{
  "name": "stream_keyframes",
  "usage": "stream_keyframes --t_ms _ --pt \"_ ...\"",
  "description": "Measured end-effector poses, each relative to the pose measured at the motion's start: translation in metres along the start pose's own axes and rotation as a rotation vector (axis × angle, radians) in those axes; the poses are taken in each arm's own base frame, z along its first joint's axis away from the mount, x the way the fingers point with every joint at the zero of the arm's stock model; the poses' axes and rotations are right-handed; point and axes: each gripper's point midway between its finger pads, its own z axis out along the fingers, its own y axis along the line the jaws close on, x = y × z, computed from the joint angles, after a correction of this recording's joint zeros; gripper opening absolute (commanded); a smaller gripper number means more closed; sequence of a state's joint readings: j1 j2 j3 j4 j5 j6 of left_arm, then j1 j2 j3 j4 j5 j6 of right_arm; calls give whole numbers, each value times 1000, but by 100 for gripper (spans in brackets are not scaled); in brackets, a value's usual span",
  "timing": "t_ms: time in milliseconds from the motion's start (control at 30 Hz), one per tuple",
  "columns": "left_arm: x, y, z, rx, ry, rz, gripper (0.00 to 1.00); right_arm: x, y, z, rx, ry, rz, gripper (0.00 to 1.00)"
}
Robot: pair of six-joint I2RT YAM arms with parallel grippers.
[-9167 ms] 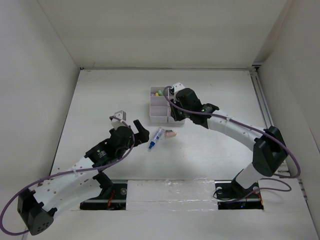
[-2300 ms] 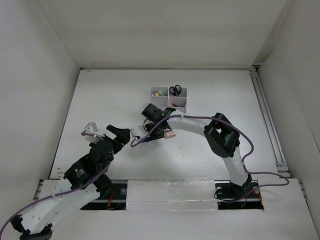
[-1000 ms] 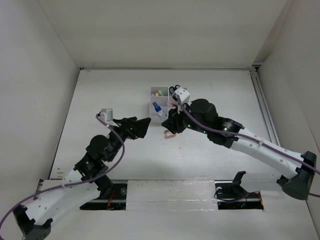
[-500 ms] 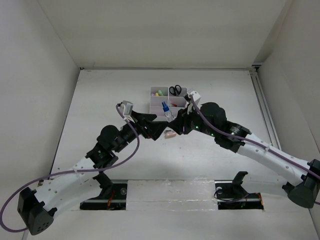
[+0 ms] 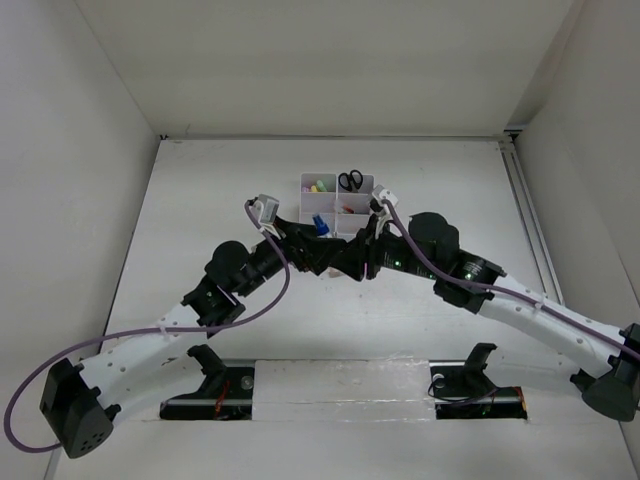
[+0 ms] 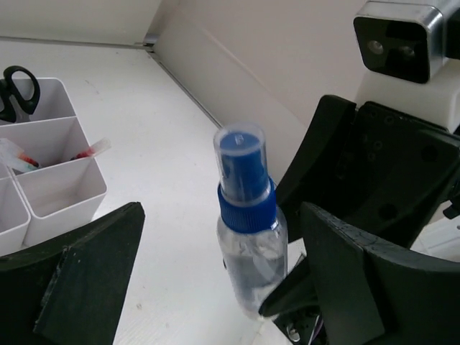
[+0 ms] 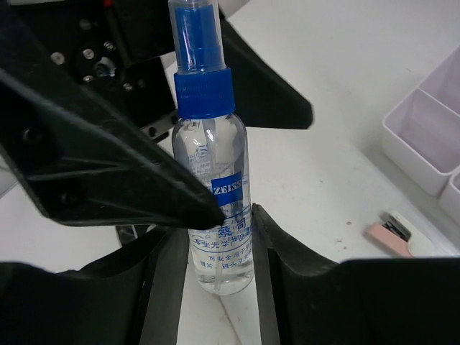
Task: Sort the stationery into containers
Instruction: Pass the stationery from the right arm to the left
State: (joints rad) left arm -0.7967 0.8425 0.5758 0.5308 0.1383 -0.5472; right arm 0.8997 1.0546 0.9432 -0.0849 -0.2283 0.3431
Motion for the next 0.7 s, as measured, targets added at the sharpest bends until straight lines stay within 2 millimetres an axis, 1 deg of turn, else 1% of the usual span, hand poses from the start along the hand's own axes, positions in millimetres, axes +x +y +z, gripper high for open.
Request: stream_keyframes --t_ms 33,100,133,167,233,267,300,333,367,400,433,533,600,700 --pt "-1 -1 2 2 0 0 74 1 4 0 -17 0 -3 0" --pt "-3 -4 4 11 -1 -1 60 2 10 1 -41 0 -7 0" --pt "-4 -5 4 17 -2 0 49 3 11 1 -49 0 -8 0" --pt "-5 -8 5 27 -2 -3 24 3 12 2 -54 -3 -9 0" --pt "-8 -16 6 58 -3 -8 3 5 10 3 -55 -4 -12 0" --pt "-8 -19 7 67 1 -6 0 5 10 3 -55 -8 -15 0" --pt "-8 -19 8 69 5 -4 0 4 9 3 -48 -16 -17 8" --pt "-7 -18 9 68 6 -6 0 3 8 2 -44 -23 -15 34" --pt "-7 -18 10 66 8 -8 0 2 7 1 -38 -30 -16 51" --pt "-6 -17 11 64 10 -8 0 2 6 0 -27 -35 -13 63" --pt "-5 -16 11 63 13 -5 0 2 4 -1 -13 -44 -11 100" --pt "-2 -11 14 45 20 4 0 -4 -3 -6 38 -86 -15 100" --pt "-1 -6 17 24 22 17 0 -10 -12 -11 95 -120 -11 100" --pt "-2 9 27 -42 9 58 0 -15 -32 -21 224 -157 12 100"
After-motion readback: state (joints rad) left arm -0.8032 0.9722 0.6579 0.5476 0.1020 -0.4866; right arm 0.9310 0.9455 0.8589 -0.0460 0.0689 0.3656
